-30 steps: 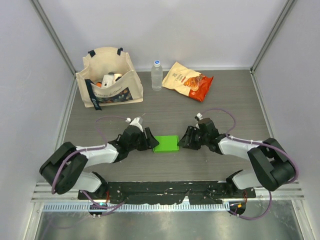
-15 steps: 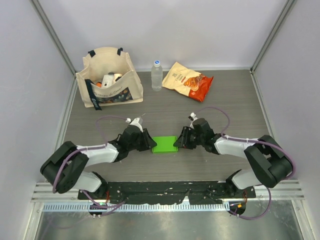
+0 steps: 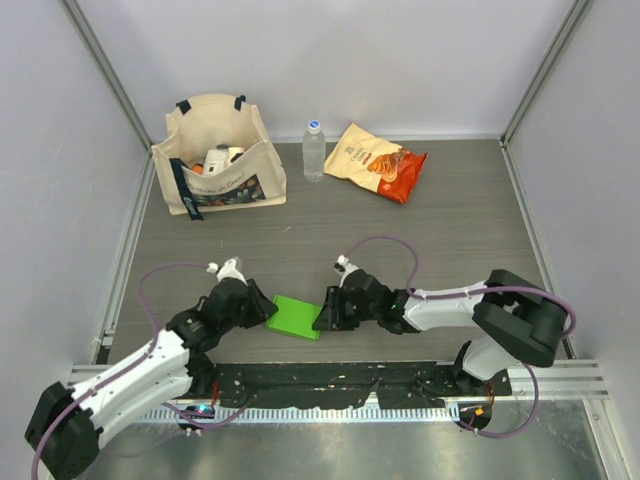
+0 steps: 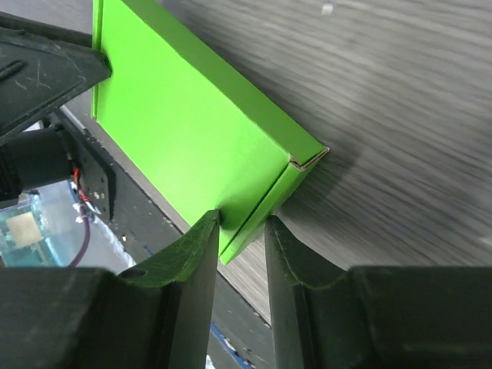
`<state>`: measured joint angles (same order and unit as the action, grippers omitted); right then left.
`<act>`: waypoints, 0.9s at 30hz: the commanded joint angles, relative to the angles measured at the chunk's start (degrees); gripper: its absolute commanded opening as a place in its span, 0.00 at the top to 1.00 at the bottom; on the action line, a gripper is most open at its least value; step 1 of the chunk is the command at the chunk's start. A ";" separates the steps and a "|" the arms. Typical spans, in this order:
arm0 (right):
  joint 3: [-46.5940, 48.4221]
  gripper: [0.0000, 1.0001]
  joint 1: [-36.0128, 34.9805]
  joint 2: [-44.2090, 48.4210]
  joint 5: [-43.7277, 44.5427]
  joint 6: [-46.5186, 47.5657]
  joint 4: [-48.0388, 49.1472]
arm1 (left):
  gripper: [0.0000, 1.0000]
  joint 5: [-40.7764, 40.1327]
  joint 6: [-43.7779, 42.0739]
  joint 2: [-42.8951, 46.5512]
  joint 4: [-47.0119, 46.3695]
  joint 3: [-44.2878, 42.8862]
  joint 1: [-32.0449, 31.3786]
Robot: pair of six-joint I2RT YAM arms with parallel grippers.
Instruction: Fold the paper box
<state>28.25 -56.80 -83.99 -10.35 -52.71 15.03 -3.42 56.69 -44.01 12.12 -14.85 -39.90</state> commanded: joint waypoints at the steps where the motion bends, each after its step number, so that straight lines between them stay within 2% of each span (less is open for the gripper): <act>1: 5.14 0.66 -3.49 -6.36 -0.54 -2.40 5.36 | 0.71 -8.00 6.06 8.84 16.32 -0.27 -0.27; 6: 11.55 0.66 -5.78 -12.15 -2.31 -1.26 5.63 | 0.71 -13.61 13.18 19.02 27.75 1.23 -0.18; 10: 15.25 0.66 -7.45 -16.20 -3.36 -1.26 6.24 | 0.71 -16.00 17.66 25.79 33.04 2.10 -0.27; 18: 20.18 0.66 -10.27 -20.87 -6.61 -1.35 5.63 | 0.71 -21.71 31.36 35.21 47.53 1.49 -1.32; 20: 20.26 0.66 -10.35 -21.04 -7.05 -1.35 5.63 | 0.73 -22.77 35.67 38.45 49.57 1.67 -1.41; 23: 20.88 0.66 -10.53 -21.74 -8.28 -0.73 5.28 | 0.77 -22.60 36.65 41.45 50.81 1.67 -1.41; 27: 22.98 0.66 -10.27 -21.66 -6.62 1.02 1.43 | 0.81 -22.16 39.20 41.20 51.86 0.97 -1.41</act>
<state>47.51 -66.26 -104.47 -18.13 -54.30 17.72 -28.69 89.32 -2.96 53.98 -13.72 -40.49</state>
